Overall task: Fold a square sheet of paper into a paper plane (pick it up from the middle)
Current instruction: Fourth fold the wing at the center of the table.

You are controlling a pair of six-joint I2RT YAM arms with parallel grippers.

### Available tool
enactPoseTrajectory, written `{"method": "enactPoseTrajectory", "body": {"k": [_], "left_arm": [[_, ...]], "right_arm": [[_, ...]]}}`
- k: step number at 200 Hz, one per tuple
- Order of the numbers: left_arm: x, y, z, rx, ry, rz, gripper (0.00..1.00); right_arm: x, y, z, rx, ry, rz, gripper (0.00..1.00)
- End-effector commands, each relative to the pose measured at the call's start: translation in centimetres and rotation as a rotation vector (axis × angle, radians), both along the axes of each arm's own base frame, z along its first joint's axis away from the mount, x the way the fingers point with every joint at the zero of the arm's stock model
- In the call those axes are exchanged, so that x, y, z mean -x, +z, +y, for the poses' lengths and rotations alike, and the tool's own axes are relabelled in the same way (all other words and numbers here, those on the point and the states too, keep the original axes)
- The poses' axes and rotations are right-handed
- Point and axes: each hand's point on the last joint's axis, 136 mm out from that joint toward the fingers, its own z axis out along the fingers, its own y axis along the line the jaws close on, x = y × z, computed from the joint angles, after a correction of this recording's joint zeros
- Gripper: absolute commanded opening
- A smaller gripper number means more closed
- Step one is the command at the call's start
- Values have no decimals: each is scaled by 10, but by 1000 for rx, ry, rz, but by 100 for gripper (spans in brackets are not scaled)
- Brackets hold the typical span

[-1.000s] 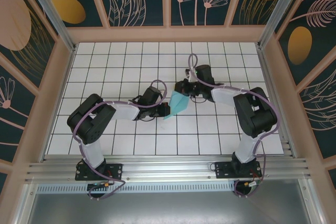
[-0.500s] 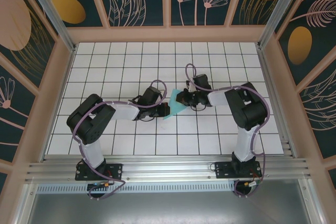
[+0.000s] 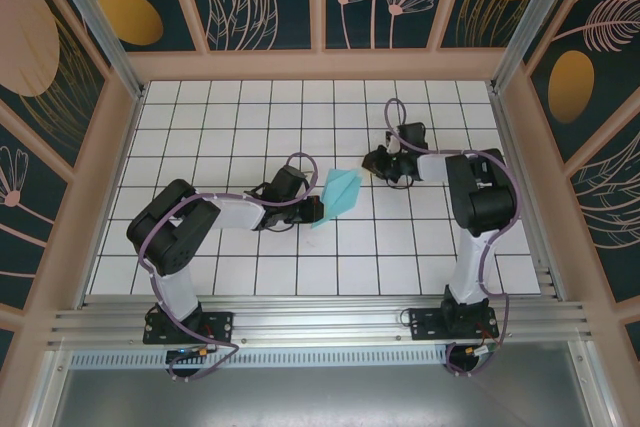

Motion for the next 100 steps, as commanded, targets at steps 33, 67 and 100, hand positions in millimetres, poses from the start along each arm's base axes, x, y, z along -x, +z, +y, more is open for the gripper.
{"method": "enactPoseTrajectory", "body": {"k": [33, 67, 100], "left_arm": [[45, -61, 57, -259, 35, 210, 0], [43, -59, 55, -256, 32, 204, 0], [41, -57, 54, -251, 33, 199, 0]], "right_arm": [[21, 63, 35, -22, 86, -125, 16], [47, 59, 62, -21, 153, -124, 15], [76, 40, 93, -79, 247, -57, 14]]}}
